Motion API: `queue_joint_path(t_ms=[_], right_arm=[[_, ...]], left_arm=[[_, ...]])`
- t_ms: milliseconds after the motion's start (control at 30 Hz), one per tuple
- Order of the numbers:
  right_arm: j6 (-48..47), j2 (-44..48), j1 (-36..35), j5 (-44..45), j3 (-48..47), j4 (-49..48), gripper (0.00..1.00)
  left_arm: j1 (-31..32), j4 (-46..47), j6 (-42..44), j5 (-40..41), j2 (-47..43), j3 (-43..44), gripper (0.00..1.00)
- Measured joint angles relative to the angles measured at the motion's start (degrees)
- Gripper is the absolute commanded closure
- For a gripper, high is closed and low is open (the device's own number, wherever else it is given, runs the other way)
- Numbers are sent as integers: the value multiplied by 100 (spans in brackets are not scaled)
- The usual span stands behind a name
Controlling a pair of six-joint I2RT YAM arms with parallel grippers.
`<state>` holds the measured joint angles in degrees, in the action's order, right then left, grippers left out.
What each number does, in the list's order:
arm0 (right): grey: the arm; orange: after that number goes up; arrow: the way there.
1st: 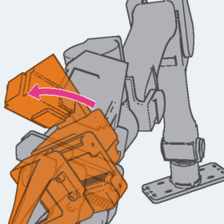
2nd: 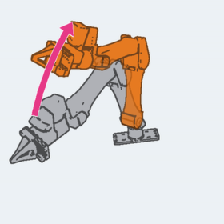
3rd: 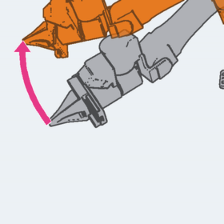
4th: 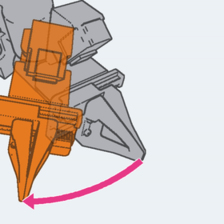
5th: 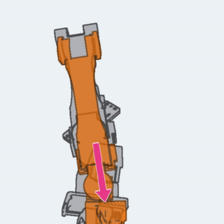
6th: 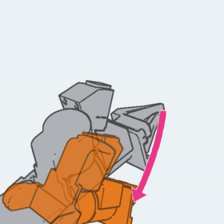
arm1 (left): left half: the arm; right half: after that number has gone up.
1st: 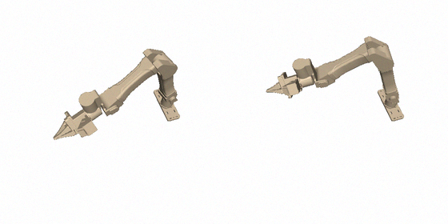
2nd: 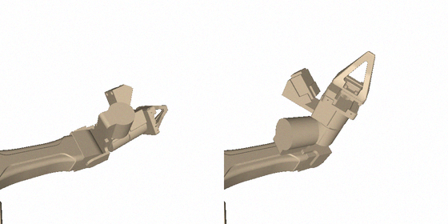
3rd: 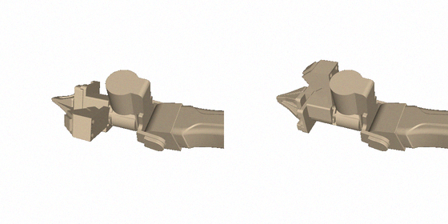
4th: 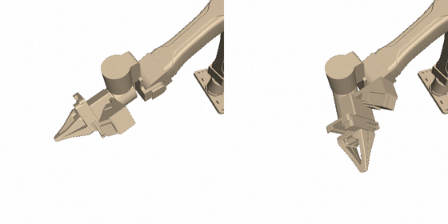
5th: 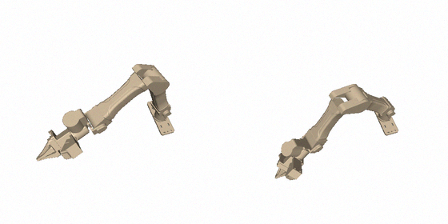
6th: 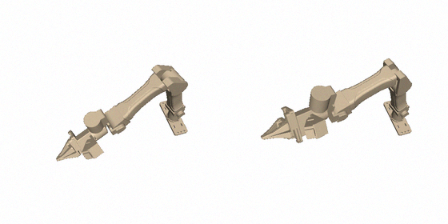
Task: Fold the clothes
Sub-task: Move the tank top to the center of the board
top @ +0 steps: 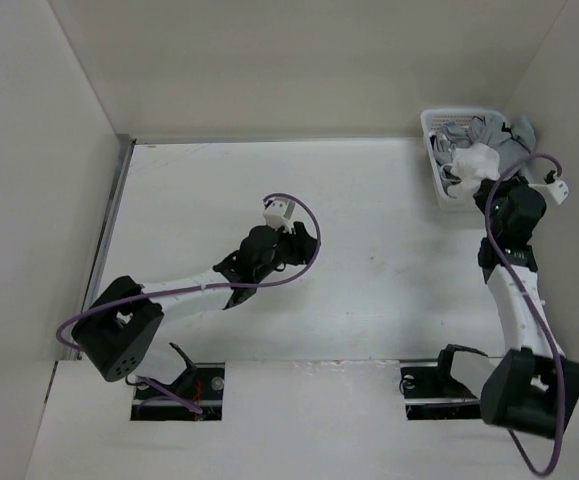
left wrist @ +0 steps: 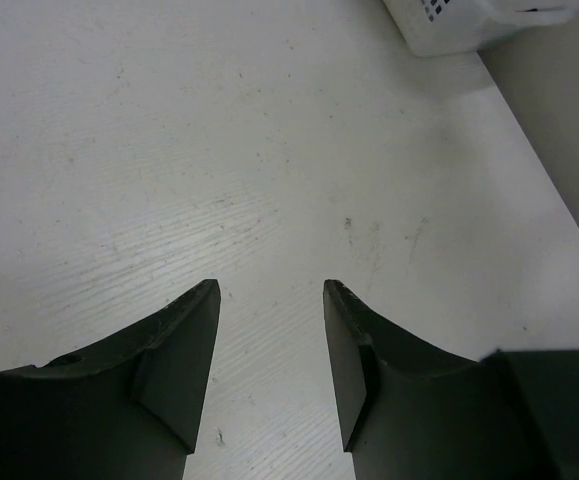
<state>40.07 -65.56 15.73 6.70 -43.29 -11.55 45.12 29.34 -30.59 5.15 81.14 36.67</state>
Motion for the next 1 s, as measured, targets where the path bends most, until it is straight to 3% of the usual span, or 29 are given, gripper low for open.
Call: queue_joint_path(t_ms=[200,467,567,733,800,900,1000], right_arm=[[4,1285,-1325,-133,-763,385,99],[-151,942,-3711,-876,-2852,601,96],[-177,765,-4240,-1158,-3088,468,94],[85,590,-4544,-1416,-1941,-131,89],[269,341,-4487,-1534,-1244,-280,80],[435,-588,-3901,-1617,-669,-179,61],[446,-1268,-3215,-1388,-496,127,54]], left_arm=[[-367,11,-192,22,-122,-138,58],[-1445,-216,-778,227,-1108,-422,58],[-1858,-343,-1008,247,-1475,-551,58],[-2448,-614,-1300,238,-2009,-861,59],[-2579,-723,-1357,240,-2162,-999,59],[-2632,-866,-1381,243,-2151,-1067,59],[-2542,-949,-1384,256,-1976,-1067,58]])
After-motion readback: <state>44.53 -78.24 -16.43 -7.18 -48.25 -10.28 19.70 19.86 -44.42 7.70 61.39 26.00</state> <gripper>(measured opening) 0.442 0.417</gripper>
